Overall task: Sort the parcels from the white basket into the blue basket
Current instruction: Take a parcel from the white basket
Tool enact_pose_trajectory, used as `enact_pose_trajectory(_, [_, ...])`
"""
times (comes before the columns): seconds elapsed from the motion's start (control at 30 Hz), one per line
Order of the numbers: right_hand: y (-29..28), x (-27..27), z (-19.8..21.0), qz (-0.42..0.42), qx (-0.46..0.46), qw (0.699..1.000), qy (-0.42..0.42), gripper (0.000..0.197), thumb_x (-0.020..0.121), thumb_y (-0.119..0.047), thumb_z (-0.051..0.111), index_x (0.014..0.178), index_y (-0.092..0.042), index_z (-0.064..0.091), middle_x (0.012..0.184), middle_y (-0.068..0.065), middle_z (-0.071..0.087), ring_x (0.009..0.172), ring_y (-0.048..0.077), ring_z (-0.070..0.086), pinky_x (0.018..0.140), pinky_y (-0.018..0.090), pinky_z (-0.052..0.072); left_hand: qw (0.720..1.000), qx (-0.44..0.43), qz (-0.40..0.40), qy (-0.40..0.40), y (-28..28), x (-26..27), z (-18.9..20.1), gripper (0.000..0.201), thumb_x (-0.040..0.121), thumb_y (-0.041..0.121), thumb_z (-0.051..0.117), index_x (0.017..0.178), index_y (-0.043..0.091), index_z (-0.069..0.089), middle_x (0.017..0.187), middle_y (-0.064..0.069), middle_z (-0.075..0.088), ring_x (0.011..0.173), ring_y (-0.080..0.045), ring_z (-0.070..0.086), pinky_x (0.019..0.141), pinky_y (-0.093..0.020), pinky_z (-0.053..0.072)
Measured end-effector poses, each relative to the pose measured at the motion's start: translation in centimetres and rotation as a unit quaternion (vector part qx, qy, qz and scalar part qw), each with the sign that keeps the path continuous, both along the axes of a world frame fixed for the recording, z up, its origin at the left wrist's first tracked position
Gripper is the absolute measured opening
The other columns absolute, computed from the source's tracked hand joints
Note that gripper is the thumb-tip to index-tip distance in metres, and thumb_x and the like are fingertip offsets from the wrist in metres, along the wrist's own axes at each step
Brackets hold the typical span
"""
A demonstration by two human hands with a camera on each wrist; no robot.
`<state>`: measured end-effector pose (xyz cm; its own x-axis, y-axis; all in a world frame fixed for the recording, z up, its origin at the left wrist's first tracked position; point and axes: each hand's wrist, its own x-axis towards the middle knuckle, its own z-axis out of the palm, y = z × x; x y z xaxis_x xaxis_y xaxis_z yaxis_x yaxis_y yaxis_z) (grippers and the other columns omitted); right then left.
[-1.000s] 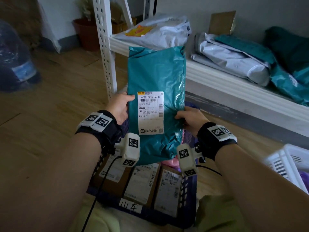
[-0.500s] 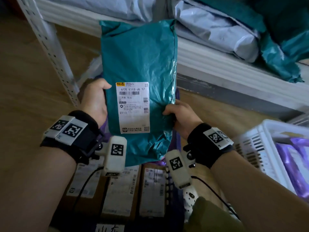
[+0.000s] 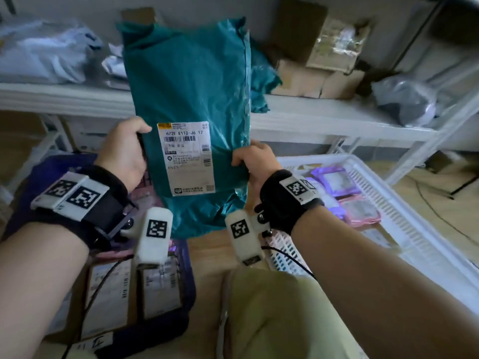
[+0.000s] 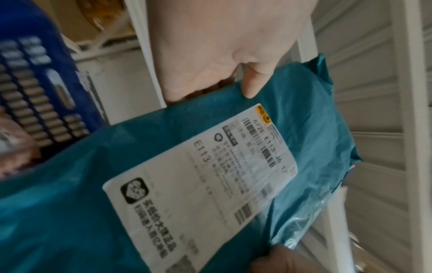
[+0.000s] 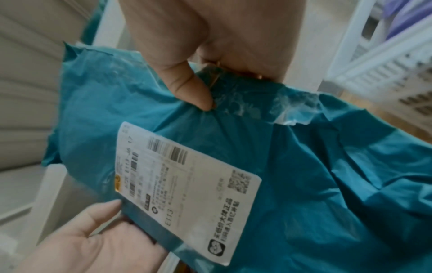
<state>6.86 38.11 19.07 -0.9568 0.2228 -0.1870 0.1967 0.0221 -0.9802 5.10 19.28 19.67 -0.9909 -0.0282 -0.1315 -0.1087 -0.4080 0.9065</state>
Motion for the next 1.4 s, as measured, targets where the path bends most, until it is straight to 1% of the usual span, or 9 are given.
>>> enact_pose_trajectory(0.17, [7.7,4.5,2.8,-0.101,0.03,0.994,0.03,0.022,0.063,0.011,0.044,0.056,-0.008,0.053,0.069,0.008,0.05,0.074,0.024,0.045,0.065,0.033,0.037,0.997,-0.028,-0.074,0.024,8.2,1.5,3.1,0.033,0.066,0.017,0.049,0.099,0.013,0.051,0.106,-0.015,0.06,0.089,-0.027,0.058,0.083,-0.04,0.045])
enact_pose_trajectory(0.27, [13.4,7.2,4.1,-0.163,0.044,0.984,0.053,0.018,0.052,0.005,0.046,0.052,-0.01,0.057,0.069,0.011,0.055,0.071,0.025,0.05,0.064,0.034,0.04,0.99,-0.037,-0.135,0.032,14.0,3.5,3.8,0.004,0.079,0.013,0.046,0.076,0.016,0.049,0.08,-0.007,0.054,0.072,-0.023,0.052,0.067,-0.032,0.039])
enact_pose_trajectory(0.33, [17.2,8.6,4.6,-0.197,0.048,0.977,0.06,0.022,0.055,0.008,0.044,0.055,-0.009,0.059,0.07,0.012,0.056,0.071,0.027,0.052,0.064,0.035,0.044,0.982,-0.051,-0.175,0.04,17.8,4.4,3.5,0.02,0.089,0.008,0.039,0.073,0.018,0.048,0.076,-0.004,0.054,0.069,-0.021,0.051,0.065,-0.031,0.041])
enact_pose_trajectory(0.63, [28.6,13.3,2.3,-0.295,0.126,0.947,-0.004,0.028,0.068,0.01,0.043,0.071,-0.007,0.066,0.066,0.008,0.055,0.063,0.021,0.05,0.059,0.025,0.042,0.936,-0.165,-0.309,0.024,30.1,5.8,-1.0,0.019,0.097,0.006,0.041,0.102,0.012,0.058,0.105,-0.012,0.061,0.096,-0.024,0.057,0.081,-0.034,0.05])
enact_pose_trajectory(0.83, [34.9,13.6,-3.4,-0.299,0.226,0.921,-0.108,0.031,0.067,0.002,0.046,0.087,-0.005,0.069,0.078,0.012,0.065,0.076,0.028,0.061,0.069,0.036,0.054,0.91,-0.236,-0.339,-0.021,33.6,4.5,-5.6,0.016,0.096,0.008,0.047,0.109,0.013,0.055,0.098,-0.007,0.058,0.08,-0.012,0.058,0.086,-0.03,0.045])
enact_pose_trajectory(1.0, [37.3,13.1,-7.4,-0.27,0.274,0.903,-0.194,0.02,0.069,0.002,0.045,0.077,-0.002,0.063,0.071,0.012,0.052,0.068,0.022,0.049,0.059,0.025,0.039,0.887,-0.295,-0.353,-0.034,33.9,2.7,-8.4,0.042,0.095,0.012,0.051,0.137,0.006,0.043,0.123,-0.009,0.059,0.1,-0.017,0.06,0.092,-0.03,0.044])
enact_pose_trajectory(1.1, [38.2,12.9,-9.4,-0.266,0.312,0.884,-0.224,0.03,0.068,0.002,0.042,0.088,0.005,0.064,0.075,0.023,0.05,0.069,0.02,0.046,0.061,0.027,0.036,0.884,-0.316,-0.343,-0.04,34.2,2.2,-9.5,0.043,0.095,0.01,0.051,0.137,0.008,0.043,0.124,-0.011,0.056,0.106,-0.019,0.057,0.088,-0.029,0.044])
enact_pose_trajectory(1.23, [38.0,12.4,-10.8,-0.256,0.316,0.887,-0.219,0.022,0.072,0.005,0.042,0.062,-0.006,0.057,0.061,0.006,0.046,0.064,0.021,0.044,0.058,0.02,0.033,0.887,-0.338,-0.313,-0.041,35.1,1.9,-10.6,0.035,0.089,0.014,0.058,0.123,0.016,0.05,0.118,-0.006,0.05,0.107,-0.022,0.053,0.091,-0.033,0.046])
enact_pose_trajectory(1.4, [38.1,11.1,-9.5,-0.345,0.205,0.907,-0.129,0.031,0.071,0.003,0.043,0.087,-0.004,0.069,0.07,0.006,0.058,0.068,0.021,0.053,0.061,0.023,0.04,0.901,-0.344,-0.265,0.008,34.8,1.3,-10.0,0.066,0.084,0.02,0.067,0.141,0.018,0.034,0.137,-0.004,0.044,0.122,-0.019,0.047,0.107,-0.041,0.039])
